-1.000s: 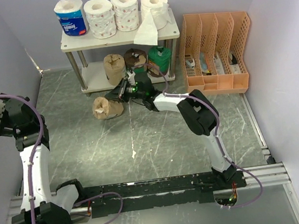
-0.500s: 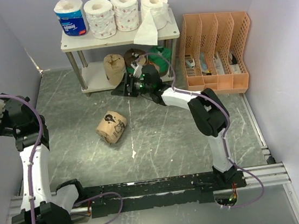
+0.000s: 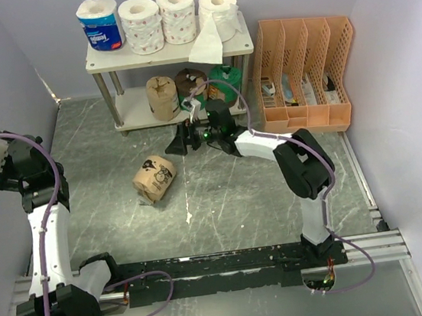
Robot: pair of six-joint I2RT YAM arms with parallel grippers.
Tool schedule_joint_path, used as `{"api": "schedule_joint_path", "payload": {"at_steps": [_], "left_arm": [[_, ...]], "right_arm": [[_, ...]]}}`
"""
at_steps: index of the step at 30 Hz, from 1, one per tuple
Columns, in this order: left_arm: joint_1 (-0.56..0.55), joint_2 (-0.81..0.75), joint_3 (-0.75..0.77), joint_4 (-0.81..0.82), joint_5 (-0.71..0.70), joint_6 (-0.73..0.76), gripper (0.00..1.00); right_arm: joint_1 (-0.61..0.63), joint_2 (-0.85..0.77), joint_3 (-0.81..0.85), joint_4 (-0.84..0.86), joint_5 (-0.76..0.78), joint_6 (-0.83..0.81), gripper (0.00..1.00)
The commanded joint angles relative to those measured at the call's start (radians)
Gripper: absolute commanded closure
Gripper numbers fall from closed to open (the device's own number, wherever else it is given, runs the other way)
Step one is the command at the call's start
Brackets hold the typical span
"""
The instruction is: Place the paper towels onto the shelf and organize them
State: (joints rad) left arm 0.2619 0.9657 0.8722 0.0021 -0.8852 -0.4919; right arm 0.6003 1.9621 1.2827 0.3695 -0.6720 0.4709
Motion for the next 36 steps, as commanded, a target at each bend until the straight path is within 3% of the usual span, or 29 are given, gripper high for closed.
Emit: {"api": "schedule_joint_path", "payload": {"at_steps": [1, 13, 18, 22, 25, 32, 36], "left_arm": [[0.010, 0.009, 0.031, -0.007, 0.024, -0.014, 0.02], [0.010, 0.013, 0.033, -0.006, 0.029, -0.013, 0.03], [0.011, 0.012, 0.033, -0.006, 0.029, -0.011, 0.03], [0.011, 0.011, 0.034, -0.008, 0.031, -0.013, 0.03], [0.011, 0.010, 0.035, -0.008, 0.030, -0.010, 0.02], [0.013, 0.007, 0.034, -0.008, 0.024, -0.012, 0.02], [0.013, 0.008, 0.034, -0.011, 0.023, -0.014, 0.02]], "right_arm": [[0.022, 0.043, -0.009, 0.036, -0.057, -0.109, 0.22], [0.085, 0.154, 0.094, -0.012, -0.085, -0.131, 0.28], [0.103, 0.176, 0.103, -0.011, -0.099, -0.132, 0.36], [0.107, 0.186, 0.094, -0.001, -0.138, -0.127, 0.55], [0.109, 0.192, 0.085, 0.002, -0.171, -0.096, 0.97], [0.118, 0.075, 0.028, -0.001, -0.202, -0.139, 1.00], [0.121, -0.033, 0.090, -0.132, -0.136, -0.348, 1.00]]}}
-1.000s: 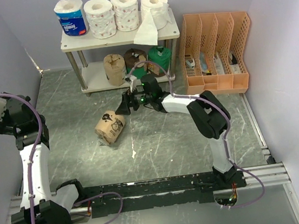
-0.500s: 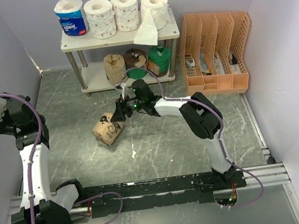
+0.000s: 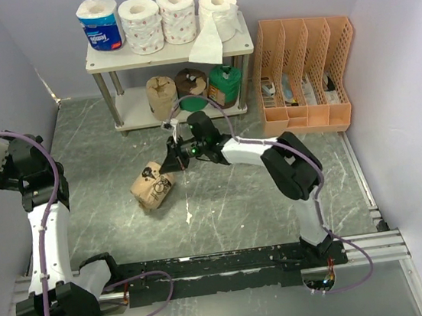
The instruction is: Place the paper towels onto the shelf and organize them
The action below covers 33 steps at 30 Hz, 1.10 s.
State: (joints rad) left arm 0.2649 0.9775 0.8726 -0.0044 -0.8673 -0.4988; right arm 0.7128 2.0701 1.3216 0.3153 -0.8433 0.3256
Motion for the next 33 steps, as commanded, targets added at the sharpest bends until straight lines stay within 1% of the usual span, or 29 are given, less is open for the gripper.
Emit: {"api": "schedule_joint_path", "payload": {"at_steps": [1, 3, 5, 9, 11, 13, 17, 21, 22, 24, 29, 33], "left_arm": [[0.010, -0.003, 0.034, -0.005, 0.006, -0.010, 0.02], [0.011, 0.000, 0.034, -0.007, 0.010, -0.014, 0.02], [0.010, 0.003, 0.035, -0.010, 0.011, -0.016, 0.02], [0.010, 0.005, 0.035, -0.011, 0.014, -0.019, 0.03], [0.011, 0.008, 0.035, -0.013, 0.015, -0.021, 0.03], [0.010, 0.010, 0.036, -0.014, 0.017, -0.022, 0.03], [0.010, 0.016, 0.036, -0.015, 0.017, -0.022, 0.03], [0.012, 0.017, 0.034, -0.013, 0.012, -0.019, 0.03], [0.011, 0.017, 0.034, -0.013, 0.008, -0.018, 0.03], [0.012, 0.019, 0.032, -0.009, 0.003, -0.015, 0.02], [0.015, 0.024, 0.029, -0.003, -0.006, -0.008, 0.03], [0.019, 0.031, 0.029, -0.002, -0.002, -0.010, 0.03]], "right_arm": [[0.013, -0.166, 0.069, -0.104, 0.067, -0.272, 1.00], [0.027, -0.201, 0.127, -0.176, 0.148, -0.421, 1.00], [0.048, -0.186, 0.247, -0.319, 0.232, -0.549, 1.00], [0.107, -0.160, 0.399, -0.459, 0.419, -0.824, 1.00], [0.138, -0.143, 0.428, -0.470, 0.510, -0.954, 1.00], [0.155, -0.127, 0.448, -0.464, 0.580, -1.039, 1.00], [0.159, -0.093, 0.467, -0.416, 0.641, -1.126, 1.00], [0.161, -0.057, 0.457, -0.305, 0.697, -1.258, 1.00], [0.160, -0.022, 0.460, -0.276, 0.707, -1.292, 1.00], [0.154, 0.024, 0.517, -0.233, 0.729, -1.326, 1.00], [0.134, 0.189, 0.798, -0.336, 0.736, -1.300, 1.00], [0.131, 0.244, 0.834, -0.281, 0.725, -1.369, 1.00]]}}
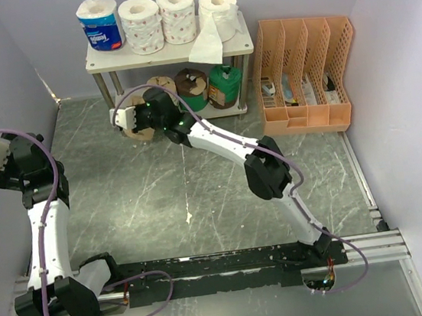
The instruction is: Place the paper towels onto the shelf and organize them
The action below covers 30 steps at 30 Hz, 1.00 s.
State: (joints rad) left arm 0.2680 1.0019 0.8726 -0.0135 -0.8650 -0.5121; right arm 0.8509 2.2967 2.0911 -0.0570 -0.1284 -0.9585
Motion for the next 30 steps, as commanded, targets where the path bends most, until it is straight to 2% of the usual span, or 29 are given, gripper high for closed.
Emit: {"api": "schedule_joint_path", "payload": {"at_steps": [1, 7, 11, 16, 24, 30], "left_arm": [[0.017, 0.008, 0.029, 0.007, -0.006, 0.004, 0.03], [0.017, 0.014, 0.020, 0.015, -0.014, 0.007, 0.03], [0.020, 0.022, 0.023, 0.014, -0.007, 0.006, 0.03], [0.027, 0.029, 0.026, 0.009, 0.004, -0.003, 0.03], [0.032, 0.032, 0.025, 0.007, 0.015, -0.012, 0.03], [0.041, 0.040, 0.028, -0.002, 0.032, -0.025, 0.04]], "right_arm": [[-0.011, 0.033, 0.071, 0.111, 0.009, -0.103, 1.00], [-0.040, 0.162, 0.250, 0.152, 0.021, -0.160, 1.00], [-0.048, 0.168, 0.231, 0.266, -0.001, -0.215, 1.00], [-0.055, 0.225, 0.292, 0.314, 0.001, -0.277, 1.00], [-0.073, 0.298, 0.286, 0.488, -0.026, -0.362, 1.00], [-0.074, 0.343, 0.220, 0.563, -0.070, -0.523, 1.00]]}}
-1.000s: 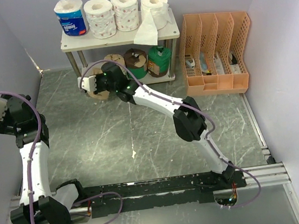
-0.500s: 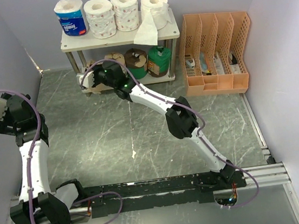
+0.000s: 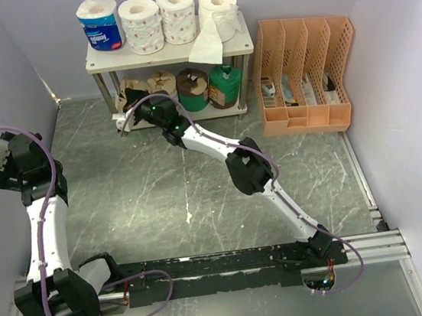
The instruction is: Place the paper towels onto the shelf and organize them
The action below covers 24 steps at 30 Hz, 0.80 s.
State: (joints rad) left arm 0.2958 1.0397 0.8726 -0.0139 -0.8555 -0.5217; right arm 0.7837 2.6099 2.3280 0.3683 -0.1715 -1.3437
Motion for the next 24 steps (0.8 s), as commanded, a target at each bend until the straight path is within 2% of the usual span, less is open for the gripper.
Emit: {"api": "schedule_joint_path", "payload": {"at_steps": [1, 9, 14, 15, 18, 19, 21, 24], "left_arm": [[0.014, 0.000, 0.027, -0.001, 0.022, -0.014, 0.04], [0.022, 0.004, 0.031, -0.008, 0.039, -0.024, 0.04], [0.025, 0.003, 0.032, -0.010, 0.045, -0.027, 0.04], [0.026, 0.003, 0.032, -0.009, 0.046, -0.027, 0.04], [0.026, 0.003, 0.031, -0.009, 0.046, -0.027, 0.04], [0.025, 0.003, 0.032, -0.008, 0.046, -0.026, 0.04], [0.026, 0.003, 0.033, -0.009, 0.049, -0.026, 0.04], [0.025, 0.001, 0.035, -0.010, 0.053, -0.026, 0.04]], "right_arm": [[-0.007, 0.035, -0.021, 0.145, -0.029, -0.140, 1.00], [0.013, 0.002, -0.201, 0.201, -0.040, -0.212, 0.99], [0.016, 0.039, -0.213, 0.227, -0.026, -0.216, 0.84], [0.016, 0.050, -0.202, 0.223, -0.020, -0.209, 0.78], [0.013, 0.080, -0.170, 0.227, -0.017, -0.187, 0.50], [0.011, 0.090, -0.163, 0.234, -0.020, -0.183, 0.37], [0.005, 0.106, -0.148, 0.248, -0.033, -0.181, 0.03], [0.000, 0.136, -0.096, 0.240, -0.037, -0.171, 0.00]]}}
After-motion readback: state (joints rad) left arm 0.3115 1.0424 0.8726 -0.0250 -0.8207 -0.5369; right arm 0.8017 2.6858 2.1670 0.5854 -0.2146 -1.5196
